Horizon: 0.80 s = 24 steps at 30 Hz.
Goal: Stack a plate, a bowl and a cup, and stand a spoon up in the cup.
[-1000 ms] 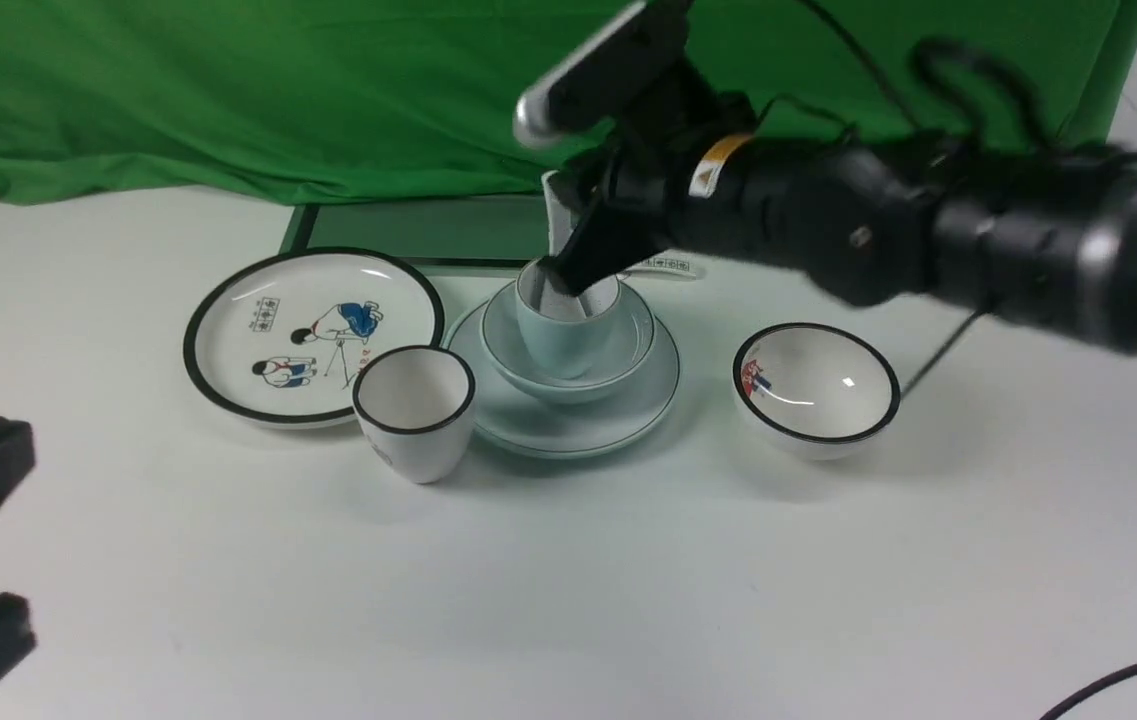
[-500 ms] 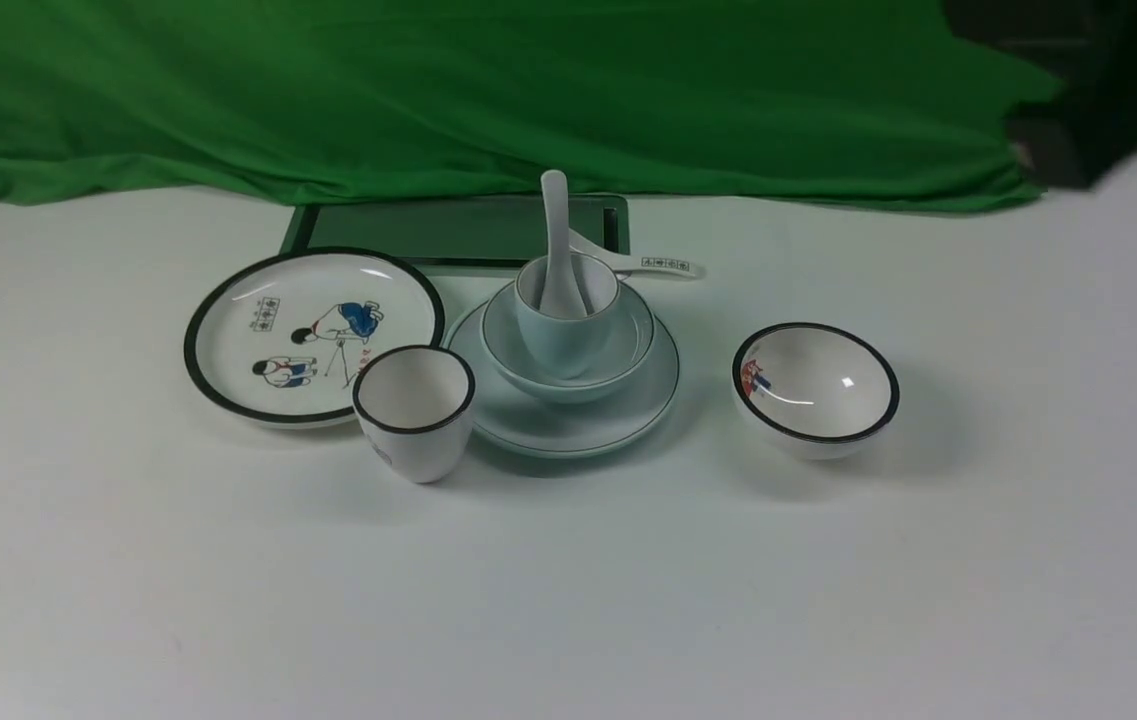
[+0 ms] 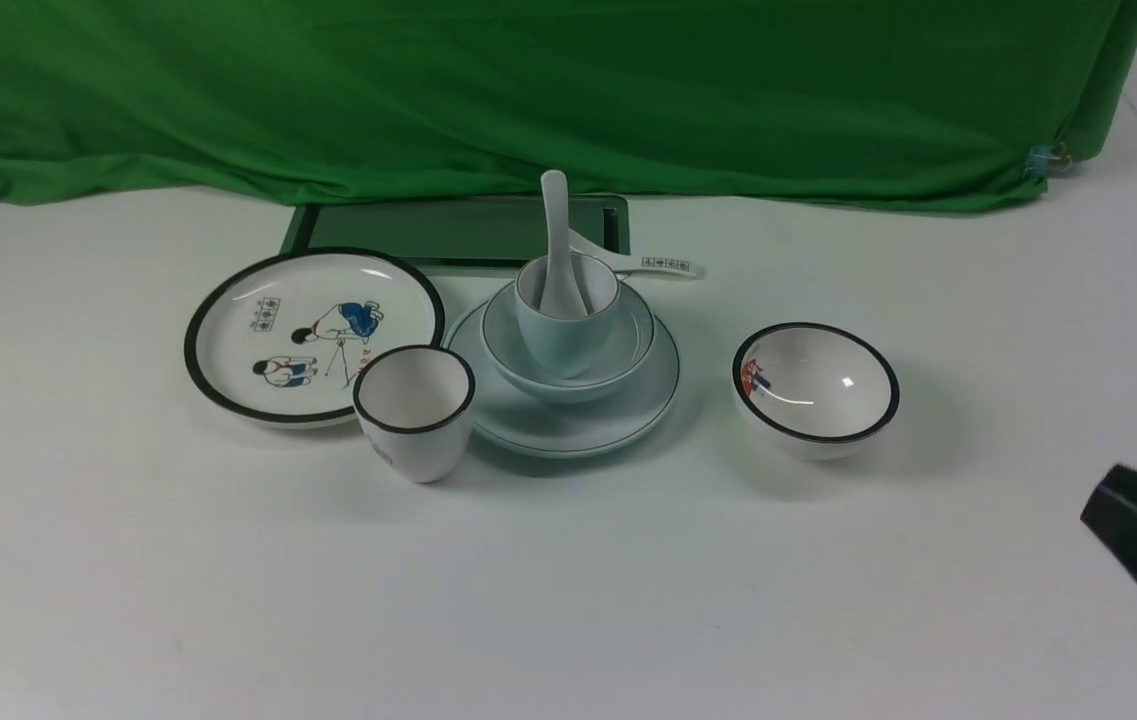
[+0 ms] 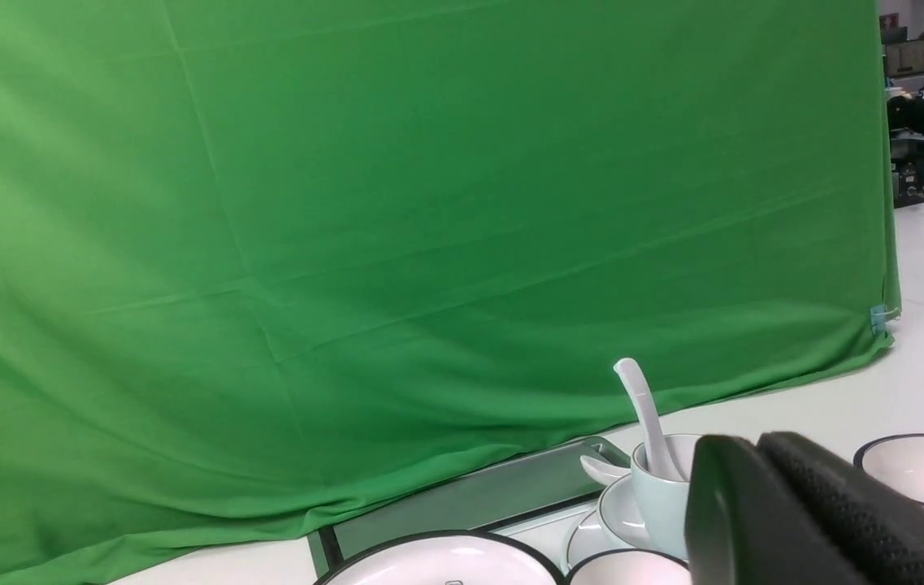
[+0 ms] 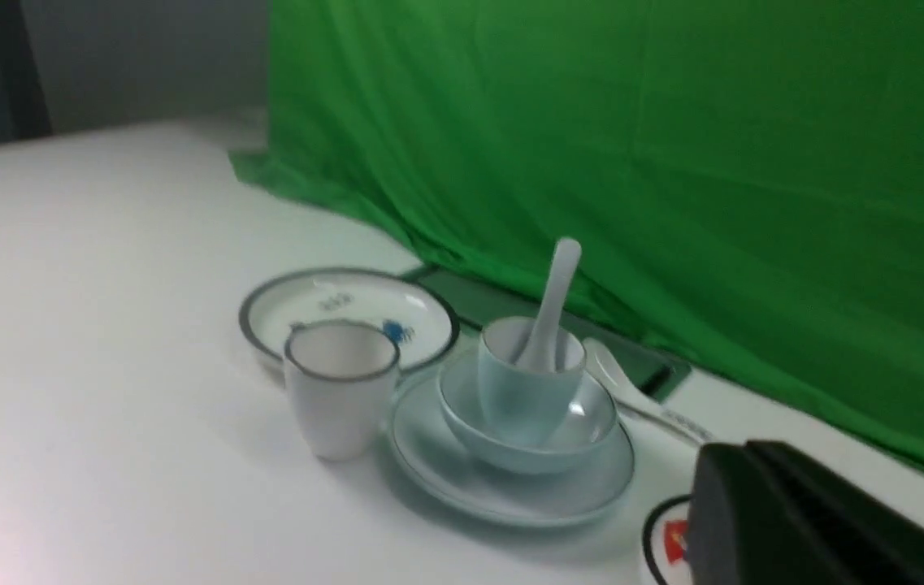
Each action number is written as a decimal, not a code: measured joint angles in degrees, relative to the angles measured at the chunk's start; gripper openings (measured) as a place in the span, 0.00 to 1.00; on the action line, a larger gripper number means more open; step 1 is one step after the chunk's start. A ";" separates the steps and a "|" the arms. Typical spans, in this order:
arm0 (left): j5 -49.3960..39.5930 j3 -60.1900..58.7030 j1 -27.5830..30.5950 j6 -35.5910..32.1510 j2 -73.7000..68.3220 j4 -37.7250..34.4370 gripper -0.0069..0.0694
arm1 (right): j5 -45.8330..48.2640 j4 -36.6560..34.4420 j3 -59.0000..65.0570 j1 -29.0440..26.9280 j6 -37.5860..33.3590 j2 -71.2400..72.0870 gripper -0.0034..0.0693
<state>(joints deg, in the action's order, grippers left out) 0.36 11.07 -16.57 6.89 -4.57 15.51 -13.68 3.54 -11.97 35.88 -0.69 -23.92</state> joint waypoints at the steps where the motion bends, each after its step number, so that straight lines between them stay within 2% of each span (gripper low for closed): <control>1: 0.00 0.00 0.00 0.00 0.00 0.00 0.05 | -3.04 0.00 2.13 0.00 0.14 0.64 0.07; 4: 0.03 0.00 0.00 0.00 0.00 0.00 0.05 | -11.05 0.00 8.13 0.00 0.69 1.49 0.08; 7: 0.03 0.00 0.00 0.00 0.00 0.00 0.05 | -12.82 0.05 11.24 0.00 0.69 1.56 0.09; 14: 0.14 0.00 0.00 0.00 0.00 0.02 0.05 | -2.82 0.19 12.43 0.00 0.69 1.56 0.12; 18: 0.19 0.00 0.00 -0.05 0.00 0.02 0.05 | -1.85 0.25 12.46 -0.29 -2.36 3.14 0.12; 21: 0.19 0.00 0.00 -0.17 0.00 0.02 0.05 | -0.28 0.25 12.46 -2.92 -3.30 6.99 0.11; 24: 0.19 0.00 0.00 -0.18 0.00 0.02 0.05 | 2.88 0.25 12.46 -11.79 -1.50 13.58 0.06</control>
<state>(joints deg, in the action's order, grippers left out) 0.55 11.07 -16.57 6.72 -4.57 15.53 -10.80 3.80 0.49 24.10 -2.19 -10.34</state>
